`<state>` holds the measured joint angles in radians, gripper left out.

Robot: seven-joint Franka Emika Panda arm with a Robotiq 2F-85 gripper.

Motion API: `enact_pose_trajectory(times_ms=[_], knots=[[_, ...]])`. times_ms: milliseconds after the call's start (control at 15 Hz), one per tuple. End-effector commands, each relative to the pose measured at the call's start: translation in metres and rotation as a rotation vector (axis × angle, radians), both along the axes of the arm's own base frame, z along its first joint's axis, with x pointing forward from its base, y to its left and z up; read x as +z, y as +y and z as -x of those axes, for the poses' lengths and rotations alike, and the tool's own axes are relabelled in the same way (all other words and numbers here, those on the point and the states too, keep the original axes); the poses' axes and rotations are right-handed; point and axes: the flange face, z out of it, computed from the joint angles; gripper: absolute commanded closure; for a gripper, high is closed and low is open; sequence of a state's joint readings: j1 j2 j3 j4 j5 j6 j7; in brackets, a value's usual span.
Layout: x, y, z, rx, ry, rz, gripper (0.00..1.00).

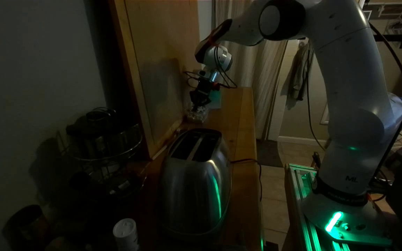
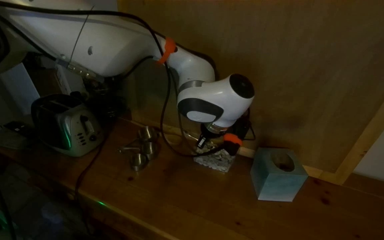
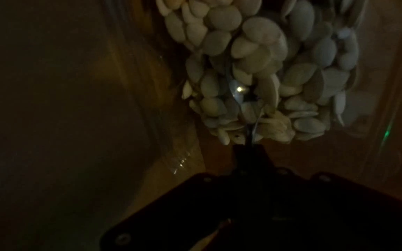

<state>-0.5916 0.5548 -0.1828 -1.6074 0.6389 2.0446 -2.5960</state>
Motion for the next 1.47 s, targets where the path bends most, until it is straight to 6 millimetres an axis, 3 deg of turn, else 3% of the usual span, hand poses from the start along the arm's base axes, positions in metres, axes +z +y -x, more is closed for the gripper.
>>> enact_pose_trajectory(times_ms=[0, 600, 867, 1400], knots=[[0.014, 0.016, 0.0, -0.034, -0.014, 0.04, 0.98], [0.029, 0.028, 0.014, -0.217, -0.009, 0.069, 0.98], [0.041, 0.036, 0.03, -0.272, 0.005, 0.097, 0.98], [0.052, 0.059, 0.068, -0.165, 0.11, 0.177, 0.98]])
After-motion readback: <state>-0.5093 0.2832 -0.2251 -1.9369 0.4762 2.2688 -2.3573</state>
